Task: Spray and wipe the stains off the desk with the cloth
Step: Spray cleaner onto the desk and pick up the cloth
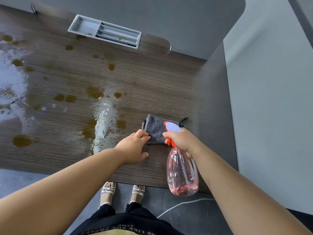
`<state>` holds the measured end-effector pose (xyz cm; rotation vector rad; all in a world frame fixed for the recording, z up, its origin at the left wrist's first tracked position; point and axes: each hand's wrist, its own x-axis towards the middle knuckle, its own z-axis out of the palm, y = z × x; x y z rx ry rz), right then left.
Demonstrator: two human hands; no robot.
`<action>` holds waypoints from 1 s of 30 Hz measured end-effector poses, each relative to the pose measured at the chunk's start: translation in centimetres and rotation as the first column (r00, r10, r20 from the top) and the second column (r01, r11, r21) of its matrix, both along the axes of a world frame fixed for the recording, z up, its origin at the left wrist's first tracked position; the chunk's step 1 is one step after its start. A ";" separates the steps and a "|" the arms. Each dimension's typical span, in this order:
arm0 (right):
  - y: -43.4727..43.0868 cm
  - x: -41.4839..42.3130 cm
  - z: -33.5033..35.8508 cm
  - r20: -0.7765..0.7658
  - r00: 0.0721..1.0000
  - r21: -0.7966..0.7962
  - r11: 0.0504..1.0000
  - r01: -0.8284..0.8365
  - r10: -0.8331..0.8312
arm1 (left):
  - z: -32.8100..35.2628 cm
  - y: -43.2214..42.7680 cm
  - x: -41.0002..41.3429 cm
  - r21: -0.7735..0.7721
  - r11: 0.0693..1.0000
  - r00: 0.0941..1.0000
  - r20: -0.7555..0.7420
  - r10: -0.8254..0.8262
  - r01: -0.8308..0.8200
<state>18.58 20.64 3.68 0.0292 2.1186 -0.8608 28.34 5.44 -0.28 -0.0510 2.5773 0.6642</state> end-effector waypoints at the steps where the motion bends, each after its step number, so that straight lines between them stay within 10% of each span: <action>1: 0.3 -0.1 -0.1 0.007 0.999 -0.005 0.999 0.035 -0.035 | 0.0 0.0 0.0 -0.002 1.000 1.000 0.002 -0.001 0.001; 19: 1.7 2.8 -0.4 0.102 0.984 0.050 0.987 -0.155 0.149 | -0.2 0.0 -0.2 -0.014 1.000 1.000 0.005 -0.012 0.012; 30: 4.1 2.2 -0.1 0.087 0.995 0.074 0.997 0.037 -0.043 | -0.2 -0.2 -0.1 -0.005 0.999 0.999 0.006 -0.036 0.036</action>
